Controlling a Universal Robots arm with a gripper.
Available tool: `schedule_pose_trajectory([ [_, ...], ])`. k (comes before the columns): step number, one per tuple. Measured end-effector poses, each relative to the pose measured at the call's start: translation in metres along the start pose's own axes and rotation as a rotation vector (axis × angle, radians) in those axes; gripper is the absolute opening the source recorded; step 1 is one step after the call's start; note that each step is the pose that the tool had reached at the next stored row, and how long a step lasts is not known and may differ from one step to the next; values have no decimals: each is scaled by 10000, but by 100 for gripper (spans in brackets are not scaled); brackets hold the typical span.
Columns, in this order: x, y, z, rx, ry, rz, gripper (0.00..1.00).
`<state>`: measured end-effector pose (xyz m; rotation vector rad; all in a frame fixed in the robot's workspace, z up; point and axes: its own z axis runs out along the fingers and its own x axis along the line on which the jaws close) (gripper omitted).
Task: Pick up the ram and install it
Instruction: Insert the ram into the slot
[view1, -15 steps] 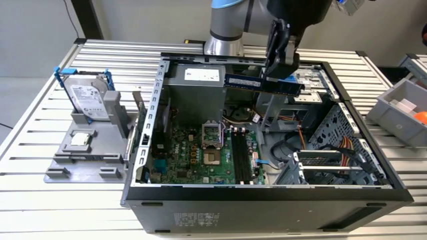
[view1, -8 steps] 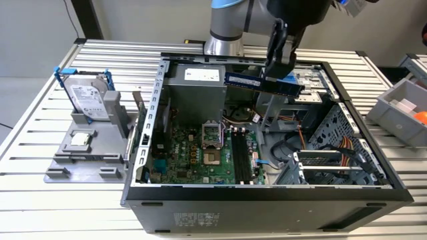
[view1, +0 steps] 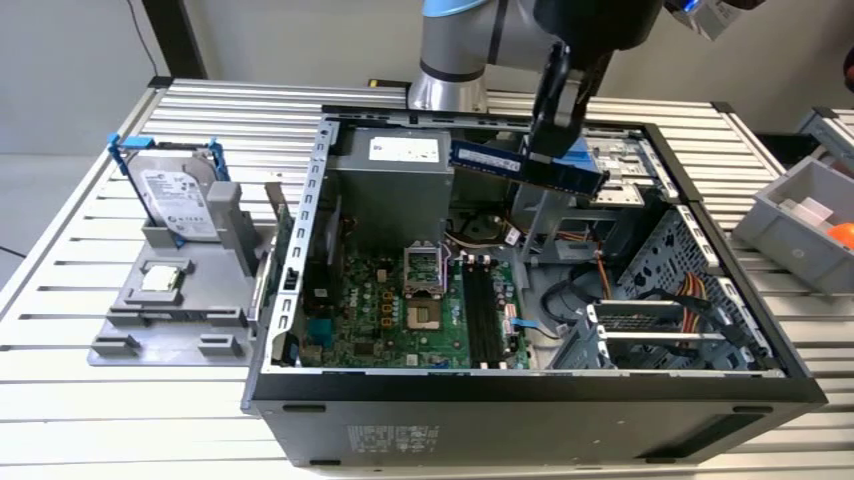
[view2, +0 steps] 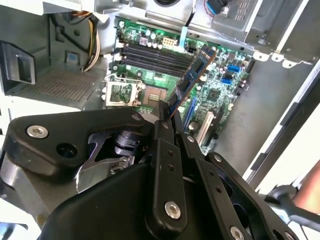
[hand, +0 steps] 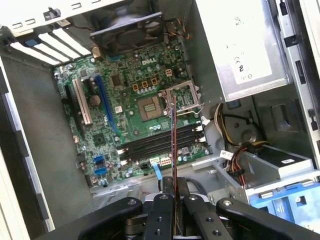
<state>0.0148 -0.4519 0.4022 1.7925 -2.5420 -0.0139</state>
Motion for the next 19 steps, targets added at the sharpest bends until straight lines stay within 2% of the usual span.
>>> schedule_pose_trajectory([
  [19, 0, 0, 0, -39, -48, 1919, 0],
])
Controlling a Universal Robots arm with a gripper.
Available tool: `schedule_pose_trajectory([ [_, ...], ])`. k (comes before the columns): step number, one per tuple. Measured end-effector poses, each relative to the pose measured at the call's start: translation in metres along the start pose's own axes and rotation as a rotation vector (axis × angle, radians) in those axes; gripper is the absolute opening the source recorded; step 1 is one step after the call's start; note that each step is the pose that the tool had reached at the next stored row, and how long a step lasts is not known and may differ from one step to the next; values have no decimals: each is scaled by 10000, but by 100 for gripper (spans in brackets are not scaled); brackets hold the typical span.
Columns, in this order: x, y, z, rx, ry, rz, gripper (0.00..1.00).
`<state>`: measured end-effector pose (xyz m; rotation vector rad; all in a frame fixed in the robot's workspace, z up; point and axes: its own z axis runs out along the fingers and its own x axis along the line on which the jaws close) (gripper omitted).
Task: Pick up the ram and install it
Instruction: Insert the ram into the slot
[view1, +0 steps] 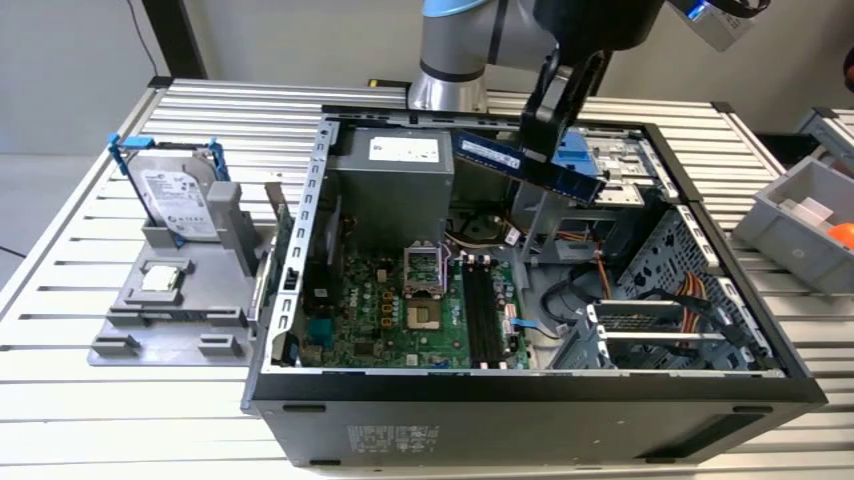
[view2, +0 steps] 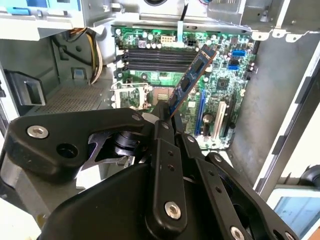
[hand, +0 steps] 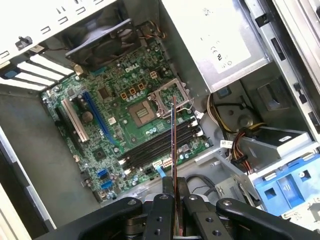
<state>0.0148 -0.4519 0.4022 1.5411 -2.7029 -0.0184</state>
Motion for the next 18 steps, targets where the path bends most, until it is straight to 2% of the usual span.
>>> schedule_pose_trajectory([
  [18, 0, 0, 0, -35, -44, 1723, 0],
])
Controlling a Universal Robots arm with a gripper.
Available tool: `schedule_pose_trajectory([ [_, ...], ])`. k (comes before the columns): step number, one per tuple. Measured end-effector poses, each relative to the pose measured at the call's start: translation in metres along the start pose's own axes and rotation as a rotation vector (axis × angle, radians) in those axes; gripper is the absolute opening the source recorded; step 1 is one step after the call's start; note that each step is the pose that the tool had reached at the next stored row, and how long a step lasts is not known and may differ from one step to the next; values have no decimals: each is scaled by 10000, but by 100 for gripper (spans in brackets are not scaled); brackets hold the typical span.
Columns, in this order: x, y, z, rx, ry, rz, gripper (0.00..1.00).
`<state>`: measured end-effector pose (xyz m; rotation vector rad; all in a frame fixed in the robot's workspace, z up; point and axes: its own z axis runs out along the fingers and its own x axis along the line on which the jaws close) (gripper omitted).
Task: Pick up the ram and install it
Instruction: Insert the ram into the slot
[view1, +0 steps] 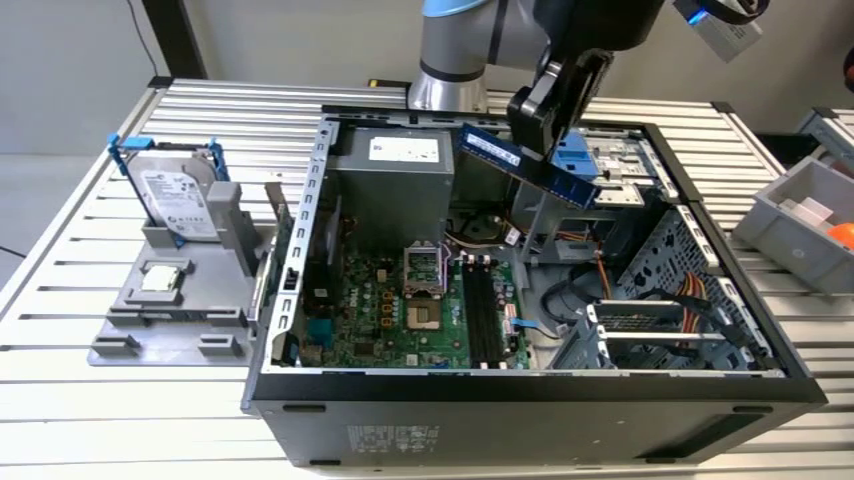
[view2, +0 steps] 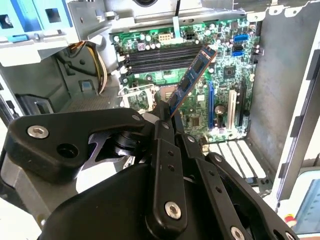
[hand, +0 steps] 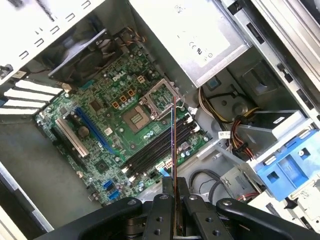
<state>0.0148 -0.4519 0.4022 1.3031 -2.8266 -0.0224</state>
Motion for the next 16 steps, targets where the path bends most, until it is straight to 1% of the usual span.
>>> schedule_pose_trajectory([
  [16, 0, 0, 0, -29, -36, 1413, 0],
])
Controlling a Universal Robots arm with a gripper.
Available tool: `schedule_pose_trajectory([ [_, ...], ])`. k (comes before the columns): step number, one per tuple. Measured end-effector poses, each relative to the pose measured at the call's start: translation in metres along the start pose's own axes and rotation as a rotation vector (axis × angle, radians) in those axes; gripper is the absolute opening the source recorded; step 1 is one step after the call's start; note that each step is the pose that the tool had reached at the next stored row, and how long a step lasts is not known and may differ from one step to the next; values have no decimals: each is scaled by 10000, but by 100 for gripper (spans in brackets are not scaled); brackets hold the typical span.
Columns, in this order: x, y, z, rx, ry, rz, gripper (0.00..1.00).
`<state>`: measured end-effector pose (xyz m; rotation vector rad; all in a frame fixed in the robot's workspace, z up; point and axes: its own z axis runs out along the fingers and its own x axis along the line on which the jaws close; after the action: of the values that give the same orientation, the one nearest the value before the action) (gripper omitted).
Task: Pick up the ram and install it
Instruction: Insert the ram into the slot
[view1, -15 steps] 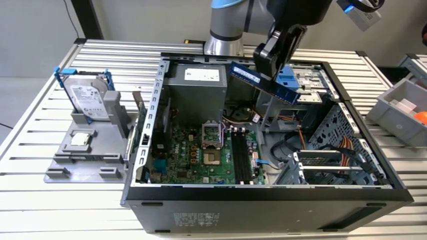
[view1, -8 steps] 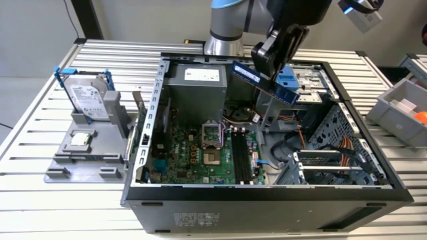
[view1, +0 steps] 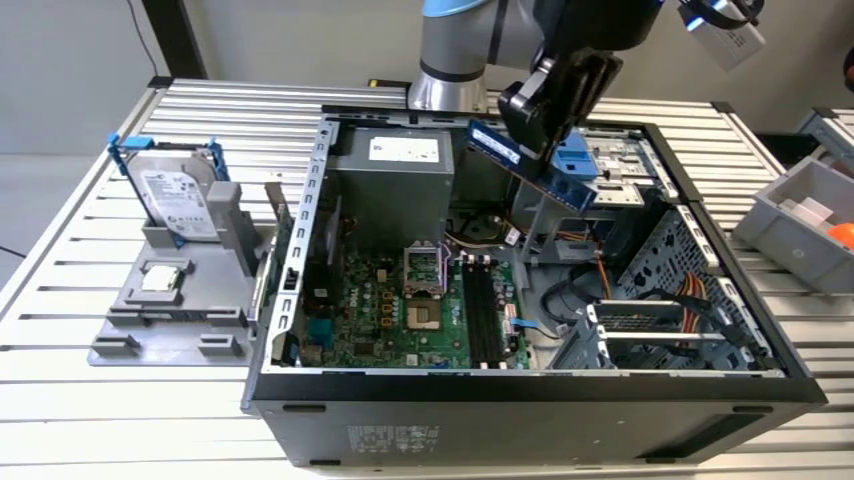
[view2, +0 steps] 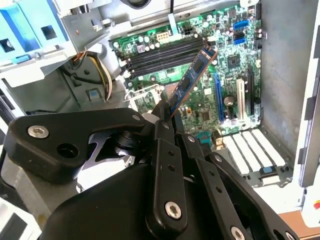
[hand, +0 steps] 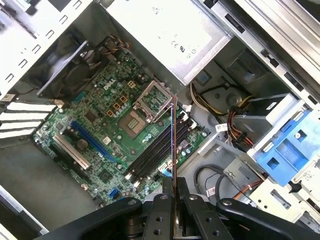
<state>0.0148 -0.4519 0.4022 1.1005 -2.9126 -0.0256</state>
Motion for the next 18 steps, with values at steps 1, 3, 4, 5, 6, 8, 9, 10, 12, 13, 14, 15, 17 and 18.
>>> schedule_pose_trajectory([
  [1, 0, 0, 0, -2, -1, 87, 0],
  [3, 0, 0, 0, -6, -6, 262, 0],
  [4, 0, 0, 0, -7, -8, 347, 0],
  [5, 0, 0, 0, -8, -10, 436, 0],
  [6, 0, 0, 0, -11, -13, 524, 0],
  [8, 0, 0, 0, -15, -18, 700, 0],
  [9, 0, 0, 0, -16, -20, 796, 0],
  [10, 0, 0, 0, -18, -22, 892, 0],
  [12, 0, 0, 0, -22, -27, 1079, 0],
  [13, 0, 0, 0, -24, -29, 1173, 0],
  [14, 0, 0, 0, -26, -32, 1263, 0],
  [15, 0, 0, 0, -27, -33, 1360, 0],
  [17, 0, 0, 0, -32, -39, 1553, 0],
  [18, 0, 0, 0, -33, -41, 1644, 0],
])
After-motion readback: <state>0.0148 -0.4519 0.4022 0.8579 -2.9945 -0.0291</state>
